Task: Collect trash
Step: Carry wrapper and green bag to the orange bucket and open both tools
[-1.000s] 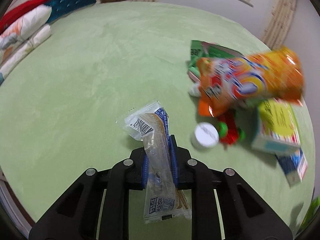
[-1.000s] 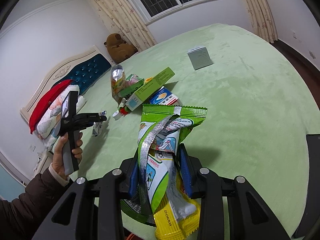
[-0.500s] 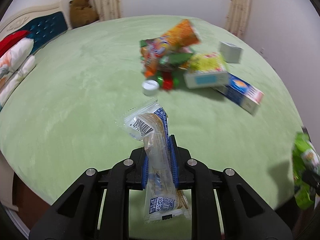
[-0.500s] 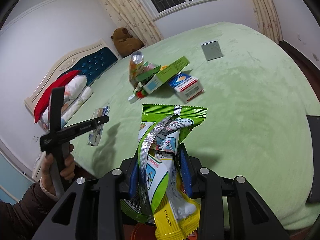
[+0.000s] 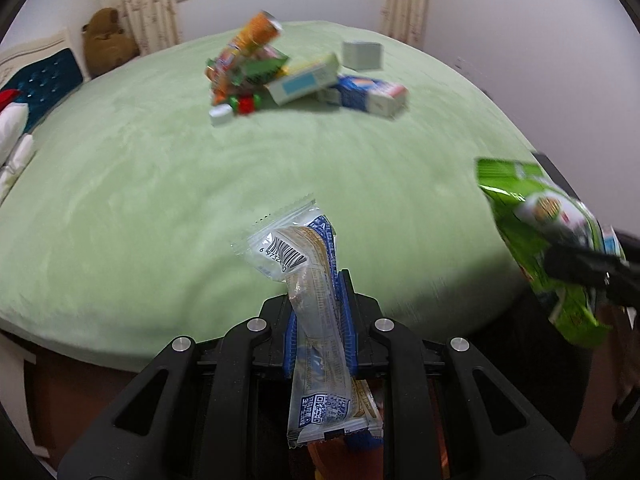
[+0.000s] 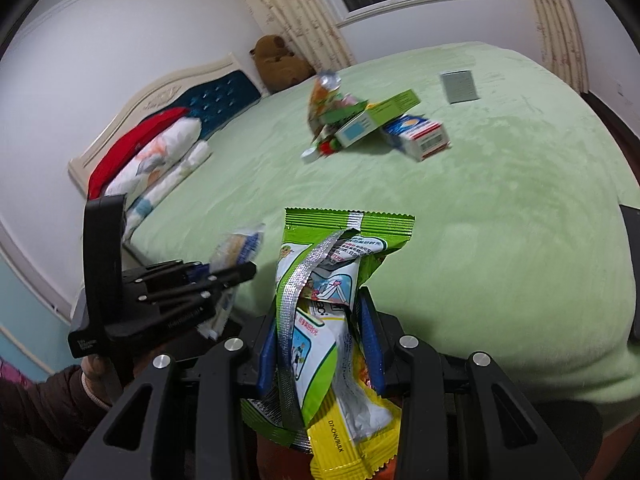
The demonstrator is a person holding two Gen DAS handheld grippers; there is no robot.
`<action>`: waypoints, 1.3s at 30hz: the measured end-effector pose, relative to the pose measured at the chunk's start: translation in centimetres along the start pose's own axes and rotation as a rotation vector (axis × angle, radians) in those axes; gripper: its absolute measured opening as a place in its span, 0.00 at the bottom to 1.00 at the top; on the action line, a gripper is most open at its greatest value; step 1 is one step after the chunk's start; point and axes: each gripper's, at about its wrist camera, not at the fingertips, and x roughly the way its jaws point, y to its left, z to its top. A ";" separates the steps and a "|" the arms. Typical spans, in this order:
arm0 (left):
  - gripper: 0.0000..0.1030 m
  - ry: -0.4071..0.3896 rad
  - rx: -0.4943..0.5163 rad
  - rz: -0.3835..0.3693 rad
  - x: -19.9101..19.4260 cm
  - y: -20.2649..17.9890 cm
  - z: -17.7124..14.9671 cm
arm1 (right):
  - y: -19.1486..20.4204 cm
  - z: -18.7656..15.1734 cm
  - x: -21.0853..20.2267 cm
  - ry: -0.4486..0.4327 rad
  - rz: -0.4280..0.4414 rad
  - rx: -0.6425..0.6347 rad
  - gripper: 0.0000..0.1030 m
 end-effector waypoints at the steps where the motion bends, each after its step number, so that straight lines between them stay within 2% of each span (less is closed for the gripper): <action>1: 0.17 0.003 0.011 -0.007 -0.2 -0.3 -0.8 | 0.2 -0.5 0.0 0.013 0.005 -0.005 0.34; 7: 0.17 0.053 0.043 -0.026 0.2 -1.3 -4.6 | 1.0 -4.3 0.6 0.113 -0.003 -0.029 0.35; 15: 0.17 0.191 0.068 -0.051 3.4 -2.4 -8.7 | 0.7 -8.8 2.9 0.255 -0.004 -0.027 0.35; 21: 0.17 0.329 0.096 -0.087 6.7 -3.4 -11.5 | -0.3 -10.6 5.4 0.344 -0.024 -0.028 0.35; 27: 0.17 0.447 0.091 -0.104 9.7 -3.5 -12.9 | -1.1 -12.3 8.6 0.444 -0.029 -0.015 0.35; 30: 0.17 0.534 0.087 -0.119 11.8 -3.7 -14.0 | -1.4 -13.0 10.1 0.501 -0.040 -0.010 0.35; 36: 0.17 0.623 0.080 -0.135 13.9 -3.6 -14.8 | -2.1 -13.7 12.1 0.578 -0.057 -0.005 0.35; 38: 0.19 0.652 0.076 -0.145 14.5 -3.7 -15.0 | -2.4 -13.8 12.6 0.594 -0.063 -0.014 0.41; 39: 0.28 0.666 0.073 -0.146 14.8 -3.9 -15.0 | -2.5 -13.7 12.9 0.598 -0.071 -0.020 0.47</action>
